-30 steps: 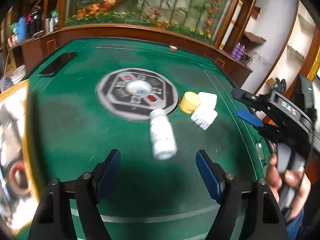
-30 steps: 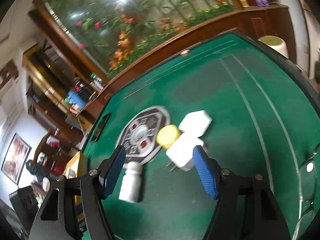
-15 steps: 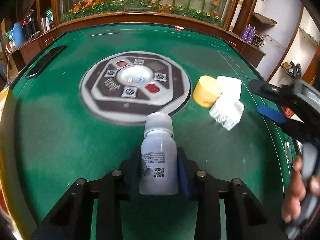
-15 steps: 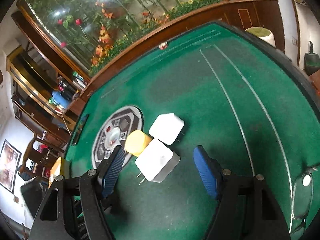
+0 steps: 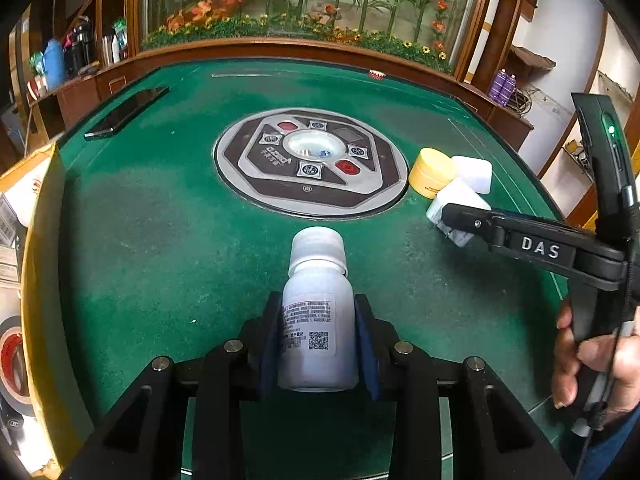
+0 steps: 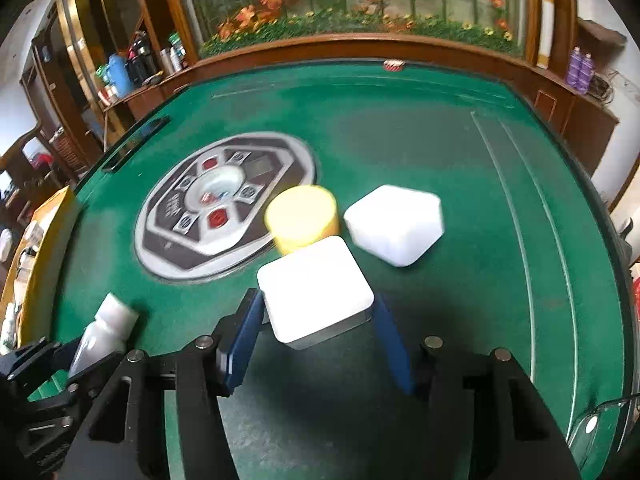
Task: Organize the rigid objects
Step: 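Grasp another white bottle with the left gripper while the right grasps a white charger block, then carry the white bottle and charger block toward the envelope tray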
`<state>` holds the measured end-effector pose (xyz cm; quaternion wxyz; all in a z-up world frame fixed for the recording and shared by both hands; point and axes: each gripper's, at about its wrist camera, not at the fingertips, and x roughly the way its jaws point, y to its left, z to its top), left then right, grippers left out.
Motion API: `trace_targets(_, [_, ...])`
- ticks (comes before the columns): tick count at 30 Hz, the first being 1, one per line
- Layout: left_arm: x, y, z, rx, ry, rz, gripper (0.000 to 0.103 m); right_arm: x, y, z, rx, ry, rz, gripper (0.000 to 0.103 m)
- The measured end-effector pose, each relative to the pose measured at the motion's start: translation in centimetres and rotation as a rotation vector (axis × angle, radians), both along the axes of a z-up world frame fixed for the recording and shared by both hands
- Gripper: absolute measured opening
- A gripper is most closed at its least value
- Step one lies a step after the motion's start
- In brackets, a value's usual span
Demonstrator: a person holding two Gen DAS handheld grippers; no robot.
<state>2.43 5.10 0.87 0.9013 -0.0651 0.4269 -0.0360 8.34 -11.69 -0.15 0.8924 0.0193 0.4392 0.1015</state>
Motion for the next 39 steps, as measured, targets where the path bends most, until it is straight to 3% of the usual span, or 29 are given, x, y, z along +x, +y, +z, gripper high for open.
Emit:
trace_targets(7, [-0.2, 0.2, -0.1, -0.003, -0.019, 0.011, 0.036, -1.1, 0.5, 0.7, 0.138, 0.015, 0.051, 0.055])
trace_targets(15, [-0.2, 0.1, -0.1, 0.004, -0.020, 0.025, 0.036, -3.3, 3.9, 1.6, 0.138, -0.019, 0.153, 0.055])
trace_targets(39, [-0.6, 0.8, 0.3, 0.026, -0.050, 0.092, 0.036, -3.6, 3.7, 1.5, 0.157, -0.021, 0.142, 0.055])
